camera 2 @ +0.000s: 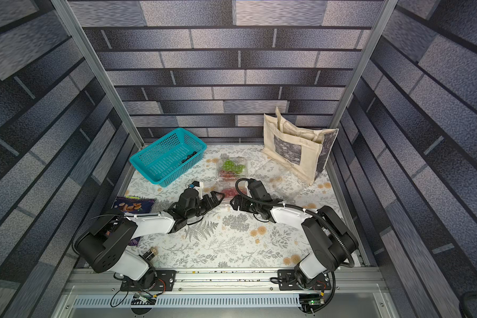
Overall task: Pack grapes into containers
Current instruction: Move the packing box to the center of the board.
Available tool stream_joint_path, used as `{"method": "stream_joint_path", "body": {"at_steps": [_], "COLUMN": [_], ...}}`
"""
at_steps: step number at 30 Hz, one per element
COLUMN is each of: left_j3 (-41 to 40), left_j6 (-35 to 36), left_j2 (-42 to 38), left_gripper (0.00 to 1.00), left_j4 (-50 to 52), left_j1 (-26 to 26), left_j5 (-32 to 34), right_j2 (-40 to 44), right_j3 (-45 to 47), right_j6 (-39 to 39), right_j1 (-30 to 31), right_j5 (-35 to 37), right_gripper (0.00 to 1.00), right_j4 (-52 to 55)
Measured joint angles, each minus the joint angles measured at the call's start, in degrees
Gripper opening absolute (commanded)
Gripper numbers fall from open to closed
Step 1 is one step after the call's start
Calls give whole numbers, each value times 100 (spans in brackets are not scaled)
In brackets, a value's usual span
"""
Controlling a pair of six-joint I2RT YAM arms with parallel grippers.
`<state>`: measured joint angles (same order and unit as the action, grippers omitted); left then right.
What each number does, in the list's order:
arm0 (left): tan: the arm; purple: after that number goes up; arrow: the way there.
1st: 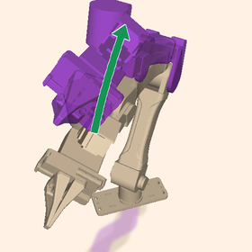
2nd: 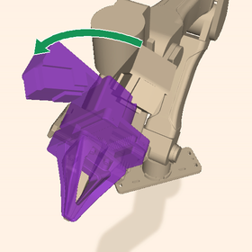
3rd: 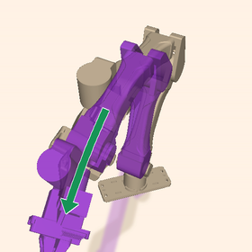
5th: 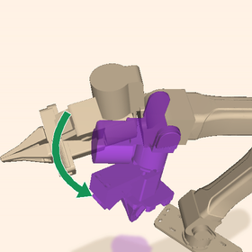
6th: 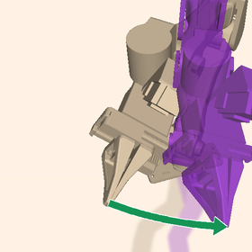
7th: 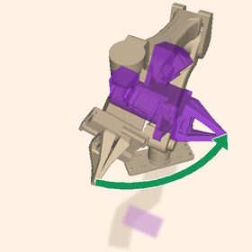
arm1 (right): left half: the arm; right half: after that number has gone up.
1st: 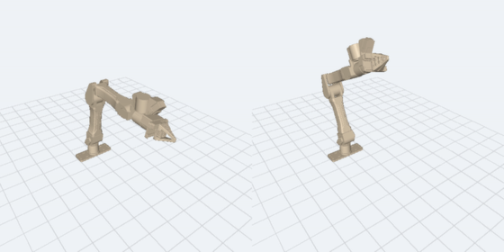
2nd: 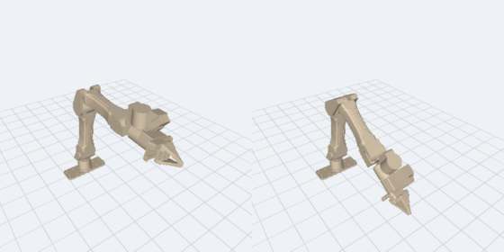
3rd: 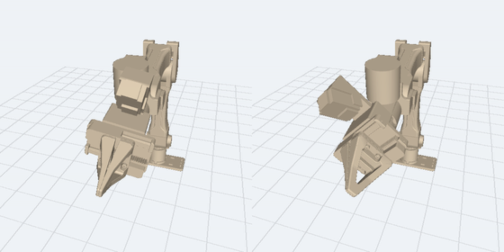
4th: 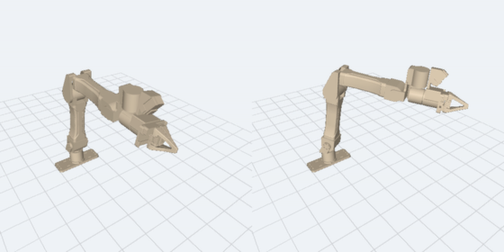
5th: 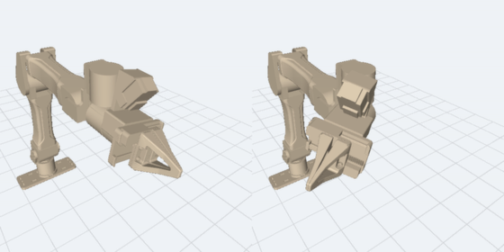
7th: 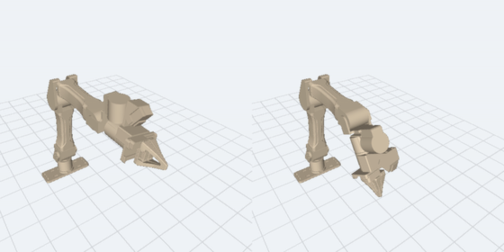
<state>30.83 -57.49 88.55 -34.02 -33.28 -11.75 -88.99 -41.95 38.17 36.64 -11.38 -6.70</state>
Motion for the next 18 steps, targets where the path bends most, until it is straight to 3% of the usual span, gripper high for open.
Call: {"method": "stream_joint_path", "body": {"at_steps": [8,18], "left_j3": [109,802], "left_j6": [0,2], "left_j2": [243,625], "left_gripper": [100,100], "left_j4": [-24,-33], "left_j1": [190,249], "left_j5": [-42,-166], "right_j2": [-131,-144], "right_j3": [-68,-76], "right_j6": [103,190], "right_j1": [0,0], "right_j5": [72,133], "right_gripper": [90,90], "right_j4": [0,2]}}
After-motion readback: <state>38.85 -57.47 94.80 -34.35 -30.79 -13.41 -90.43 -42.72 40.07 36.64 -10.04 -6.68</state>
